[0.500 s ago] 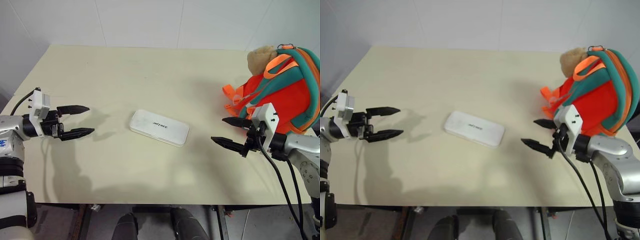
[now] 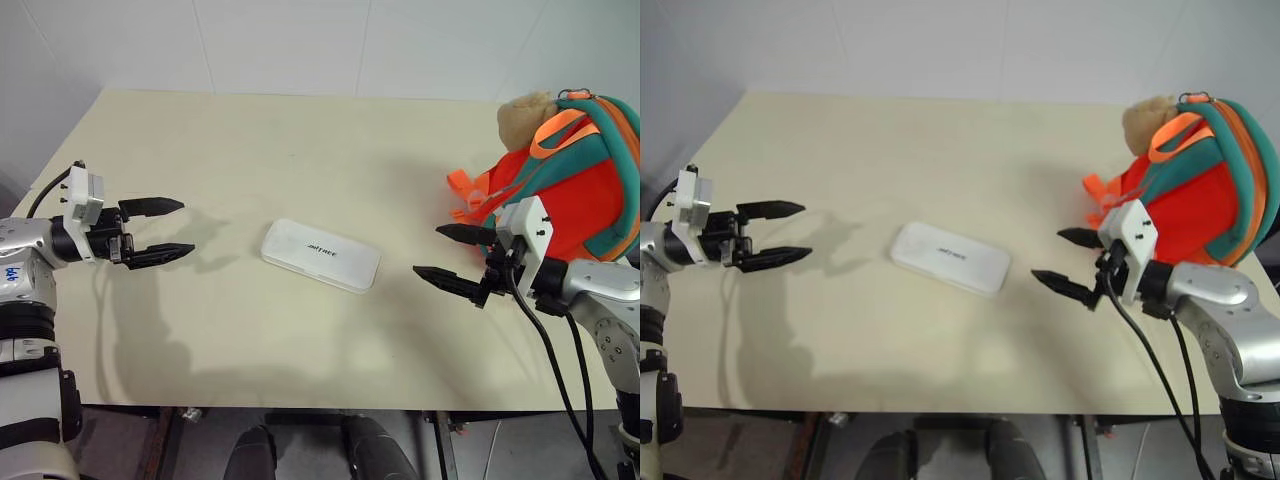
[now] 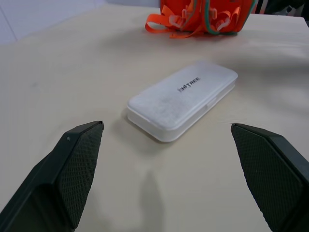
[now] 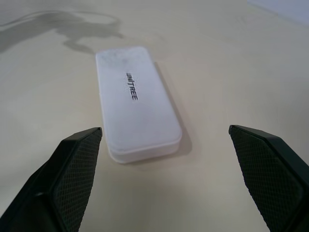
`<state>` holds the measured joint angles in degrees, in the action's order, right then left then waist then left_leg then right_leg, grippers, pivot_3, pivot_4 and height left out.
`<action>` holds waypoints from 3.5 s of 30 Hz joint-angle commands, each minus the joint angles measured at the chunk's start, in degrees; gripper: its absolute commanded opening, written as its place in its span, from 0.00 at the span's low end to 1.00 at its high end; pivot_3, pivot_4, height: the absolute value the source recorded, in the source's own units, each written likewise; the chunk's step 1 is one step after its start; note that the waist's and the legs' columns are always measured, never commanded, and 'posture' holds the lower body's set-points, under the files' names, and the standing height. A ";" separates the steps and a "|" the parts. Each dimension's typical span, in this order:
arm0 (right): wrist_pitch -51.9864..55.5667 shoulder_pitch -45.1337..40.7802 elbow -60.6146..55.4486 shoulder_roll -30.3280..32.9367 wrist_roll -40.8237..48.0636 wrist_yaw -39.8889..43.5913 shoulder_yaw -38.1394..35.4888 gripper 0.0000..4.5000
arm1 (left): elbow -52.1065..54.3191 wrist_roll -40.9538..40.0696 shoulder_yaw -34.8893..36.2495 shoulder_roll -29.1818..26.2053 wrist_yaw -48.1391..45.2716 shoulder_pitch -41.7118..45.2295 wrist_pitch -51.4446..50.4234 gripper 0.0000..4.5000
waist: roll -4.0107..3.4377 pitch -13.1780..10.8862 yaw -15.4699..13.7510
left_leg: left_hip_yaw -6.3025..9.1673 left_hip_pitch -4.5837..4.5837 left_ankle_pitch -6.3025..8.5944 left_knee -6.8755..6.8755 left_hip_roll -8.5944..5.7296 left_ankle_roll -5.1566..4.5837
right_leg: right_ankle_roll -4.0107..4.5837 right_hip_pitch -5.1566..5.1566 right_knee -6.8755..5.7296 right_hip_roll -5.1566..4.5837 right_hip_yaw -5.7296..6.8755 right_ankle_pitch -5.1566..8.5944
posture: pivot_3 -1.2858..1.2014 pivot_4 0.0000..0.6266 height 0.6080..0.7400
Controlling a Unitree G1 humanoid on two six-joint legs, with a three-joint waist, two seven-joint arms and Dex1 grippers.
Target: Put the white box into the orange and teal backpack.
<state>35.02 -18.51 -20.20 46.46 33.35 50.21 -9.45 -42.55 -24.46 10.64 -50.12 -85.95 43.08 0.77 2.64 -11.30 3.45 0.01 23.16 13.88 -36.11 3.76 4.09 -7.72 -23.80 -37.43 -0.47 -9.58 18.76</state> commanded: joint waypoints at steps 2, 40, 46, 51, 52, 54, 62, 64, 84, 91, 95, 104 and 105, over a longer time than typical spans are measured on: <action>1.06 -1.68 -1.89 -0.42 0.10 -1.57 0.81 0.99 | -0.39 1.39 0.56 -0.39 0.23 0.90 1.58 1.00 | 0.00 0.00 0.01 | 0.00 0.00 0.00 0.03 0.00 0.00 | 0.01 -0.01 0.00 0.00 0.00 0.01 | 0.52 0.24 1.00; 4.74 -1.62 1.96 -13.40 -20.10 -19.02 14.94 0.01 | -24.89 18.32 -6.90 15.48 14.21 14.61 11.68 0.00 | 0.01 0.00 -0.23 | 0.02 0.05 0.00 0.01 -0.02 0.00 | -0.06 -0.01 0.00 0.03 0.00 -0.03 | 0.52 0.24 1.00; 6.53 -2.14 1.40 -14.84 -20.88 -19.38 16.12 0.01 | -27.27 19.35 -6.83 17.76 16.76 15.59 12.57 0.00 | 0.01 0.00 -0.23 | 0.04 0.05 0.00 -0.01 -0.03 0.00 | -0.08 -0.01 -0.01 0.04 0.00 -0.04 | 0.52 0.24 1.00; 7.09 -2.57 0.71 -15.34 -20.72 -18.69 16.57 0.01 | -27.95 19.83 -6.69 18.77 16.69 15.83 12.90 0.00 | 0.01 0.00 -0.23 | 0.06 0.05 0.00 0.00 -0.03 0.01 | -0.09 -0.01 -0.01 0.04 0.00 -0.05 | 0.52 0.24 1.00; 7.07 -2.81 0.66 -15.51 -20.62 -18.44 16.73 0.01 | -28.02 20.05 -6.75 18.87 16.76 15.82 12.93 0.00 | 0.01 0.00 -0.21 | 0.06 0.06 0.00 0.00 -0.03 0.01 | -0.09 -0.01 0.00 0.05 0.00 -0.05 | 0.52 0.24 1.00; 7.16 -3.49 0.58 -15.86 -20.41 -17.94 17.14 0.01 | -28.06 20.27 -6.75 19.08 16.73 15.88 12.76 0.00 | 0.01 0.00 -0.19 | 0.06 0.06 0.00 0.01 -0.03 0.01 | -0.09 -0.01 0.00 0.04 0.00 -0.05 | 0.52 0.24 1.00; 7.96 -5.52 -0.24 -16.30 -19.23 -15.77 18.46 0.01 | -27.17 20.40 -7.22 19.78 14.03 15.87 12.05 0.00 | 0.01 0.00 -0.26 | 0.06 0.08 0.00 0.01 -0.03 0.01 | -0.09 -0.01 0.01 0.05 0.00 -0.05 | 0.52 0.24 1.00; 8.30 -5.81 -0.39 -16.17 -19.08 -15.12 18.62 0.01 | -26.61 20.21 -7.40 19.83 12.52 15.68 11.62 0.00 | 0.01 0.00 -0.21 | 0.07 0.08 0.00 0.02 -0.03 0.01 | -0.09 -0.01 0.01 0.05 0.00 -0.05 | 0.52 0.24 1.00; 13.09 -4.59 -7.06 -6.49 -15.88 -3.50 18.81 0.01 | 2.32 16.87 -11.72 16.18 -2.34 1.98 -6.86 0.00 | 0.01 0.00 -0.08 | 0.10 0.07 0.00 0.05 -0.02 0.01 | -0.07 -0.01 0.01 0.05 0.00 -0.03 | 0.52 0.24 1.00; 14.58 -4.38 -8.19 -2.85 -14.66 -0.12 18.67 0.01 | 17.44 14.12 -13.70 14.03 -1.94 -5.41 -16.34 0.00 | 0.01 0.00 -0.11 | 0.11 0.06 0.00 0.00 -0.02 0.01 | -0.06 0.00 0.00 0.03 0.00 -0.03 | 0.52 0.24 1.00; 13.82 -4.17 -7.27 -1.64 -15.25 0.60 18.50 0.01 | 23.02 13.16 -14.53 13.23 -1.15 -7.84 -19.94 0.00 | 0.01 0.00 -0.13 | 0.11 0.05 0.00 -0.01 -0.02 0.01 | -0.05 0.01 0.00 0.03 0.00 -0.03 | 0.52 0.24 1.00; 11.32 -3.64 -4.10 -0.35 -17.24 1.19 18.81 0.01 | 24.97 13.59 -15.24 13.26 1.59 -9.15 -21.66 0.00 | 0.01 0.00 -0.17 | 0.11 0.05 0.00 -0.01 -0.02 0.01 | -0.03 0.01 0.02 0.03 0.00 -0.02 | 0.52 0.24 1.00; 11.18 -3.44 -4.03 -0.24 -17.33 1.27 18.81 0.01 | 24.49 13.76 -15.15 13.30 2.05 -9.03 -21.37 0.00 | 0.01 0.00 -0.18 | 0.11 0.05 0.00 -0.01 -0.02 0.01 | -0.03 0.01 0.01 0.03 0.00 -0.01 | 0.52 0.24 1.00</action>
<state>48.29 -21.90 -22.58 46.07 15.11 50.06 8.72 -18.74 -9.62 -3.66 -37.59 -84.88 33.90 -21.56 2.65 -11.29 3.27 0.12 23.21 13.88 -36.13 3.74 4.10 -7.74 -23.79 -37.41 -0.44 -9.58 18.75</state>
